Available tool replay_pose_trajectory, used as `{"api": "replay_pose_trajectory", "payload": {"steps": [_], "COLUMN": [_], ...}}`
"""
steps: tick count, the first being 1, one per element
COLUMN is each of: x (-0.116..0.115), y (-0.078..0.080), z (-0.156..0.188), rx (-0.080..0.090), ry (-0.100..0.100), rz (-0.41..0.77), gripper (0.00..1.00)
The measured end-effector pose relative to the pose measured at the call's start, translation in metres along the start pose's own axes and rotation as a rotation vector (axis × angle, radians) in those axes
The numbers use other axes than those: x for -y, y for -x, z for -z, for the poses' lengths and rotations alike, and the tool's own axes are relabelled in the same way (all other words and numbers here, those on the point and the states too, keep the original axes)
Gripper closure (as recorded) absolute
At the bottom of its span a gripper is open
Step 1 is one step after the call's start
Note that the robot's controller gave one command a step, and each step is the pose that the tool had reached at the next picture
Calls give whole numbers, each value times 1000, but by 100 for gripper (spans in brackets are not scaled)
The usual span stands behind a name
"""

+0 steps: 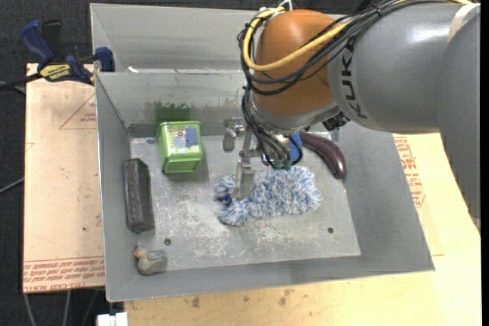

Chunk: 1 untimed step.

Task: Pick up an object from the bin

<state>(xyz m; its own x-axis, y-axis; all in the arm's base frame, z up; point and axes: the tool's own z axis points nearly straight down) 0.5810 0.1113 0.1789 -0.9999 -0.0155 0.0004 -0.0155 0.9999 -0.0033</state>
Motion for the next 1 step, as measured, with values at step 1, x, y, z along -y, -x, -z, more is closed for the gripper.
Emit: {"api": "replay_pose_trajectory", "payload": {"steps": [1], "x": [3], "y": [5], "z": [-21], "rx": [15], "ry": [8], "rz": [38], "gripper": [0]}}
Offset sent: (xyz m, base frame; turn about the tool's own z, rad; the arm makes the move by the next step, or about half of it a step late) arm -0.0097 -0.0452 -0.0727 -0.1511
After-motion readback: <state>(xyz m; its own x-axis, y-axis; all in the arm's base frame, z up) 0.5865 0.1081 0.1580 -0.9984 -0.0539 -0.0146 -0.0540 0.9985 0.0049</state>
